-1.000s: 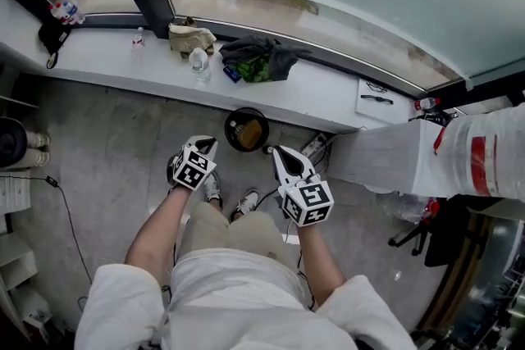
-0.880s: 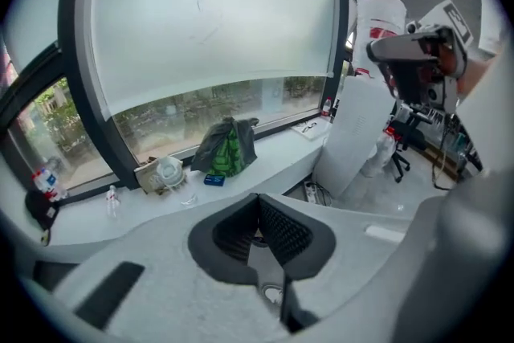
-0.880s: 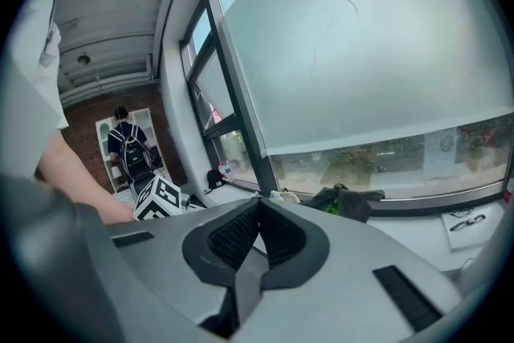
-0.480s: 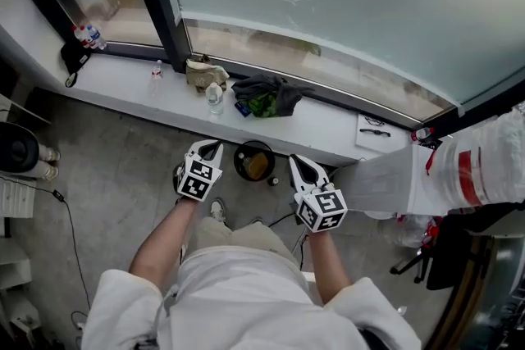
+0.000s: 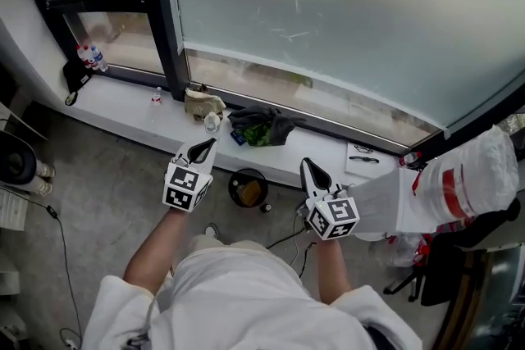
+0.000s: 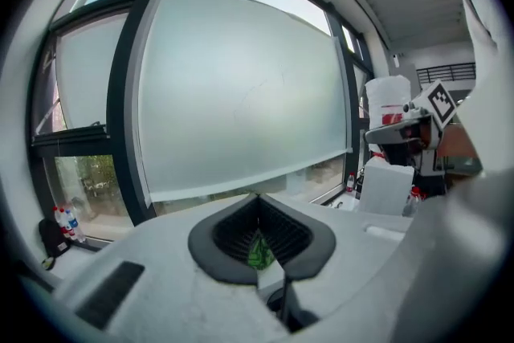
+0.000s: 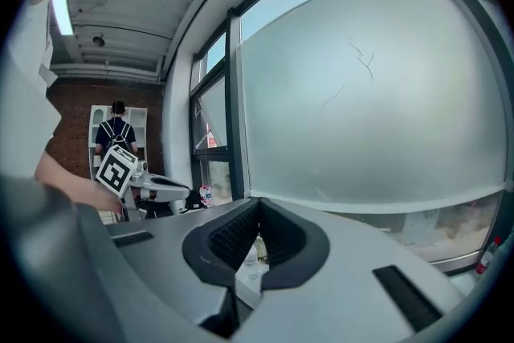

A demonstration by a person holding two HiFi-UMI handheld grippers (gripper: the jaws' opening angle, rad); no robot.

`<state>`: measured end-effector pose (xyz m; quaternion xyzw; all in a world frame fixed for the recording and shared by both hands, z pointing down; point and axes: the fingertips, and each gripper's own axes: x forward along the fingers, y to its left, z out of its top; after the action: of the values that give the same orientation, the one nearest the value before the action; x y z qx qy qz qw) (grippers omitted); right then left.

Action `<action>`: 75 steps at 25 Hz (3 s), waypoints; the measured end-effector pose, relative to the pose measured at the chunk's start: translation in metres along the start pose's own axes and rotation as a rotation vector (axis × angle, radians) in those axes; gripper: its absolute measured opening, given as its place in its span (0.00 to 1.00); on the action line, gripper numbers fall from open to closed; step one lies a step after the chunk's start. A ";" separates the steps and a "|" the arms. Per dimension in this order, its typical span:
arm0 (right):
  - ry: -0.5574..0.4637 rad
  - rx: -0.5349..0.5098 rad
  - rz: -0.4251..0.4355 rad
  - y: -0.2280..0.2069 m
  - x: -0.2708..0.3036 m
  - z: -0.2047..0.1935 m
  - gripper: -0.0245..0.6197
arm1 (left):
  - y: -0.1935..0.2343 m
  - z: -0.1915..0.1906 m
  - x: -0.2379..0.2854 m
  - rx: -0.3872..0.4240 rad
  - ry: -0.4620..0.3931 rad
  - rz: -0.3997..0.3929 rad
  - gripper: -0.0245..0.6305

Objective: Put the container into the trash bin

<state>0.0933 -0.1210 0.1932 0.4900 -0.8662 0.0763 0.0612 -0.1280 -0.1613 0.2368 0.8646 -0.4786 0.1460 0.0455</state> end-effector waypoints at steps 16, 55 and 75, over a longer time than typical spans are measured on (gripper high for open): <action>-0.152 -0.087 -0.089 -0.032 -0.012 0.087 0.04 | 0.057 0.105 -0.085 -0.051 -0.310 0.106 0.07; -0.183 -0.087 -0.121 -0.012 -0.040 0.092 0.04 | 0.041 0.110 -0.161 -0.064 -0.407 0.142 0.06; -0.125 -0.086 -0.096 -0.005 -0.092 0.047 0.04 | -0.021 0.086 -0.185 -0.081 -0.383 0.153 0.06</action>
<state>0.1438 -0.0552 0.1311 0.5318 -0.8463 0.0051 0.0316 -0.1844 -0.0181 0.1013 0.8352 -0.5481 -0.0373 -0.0228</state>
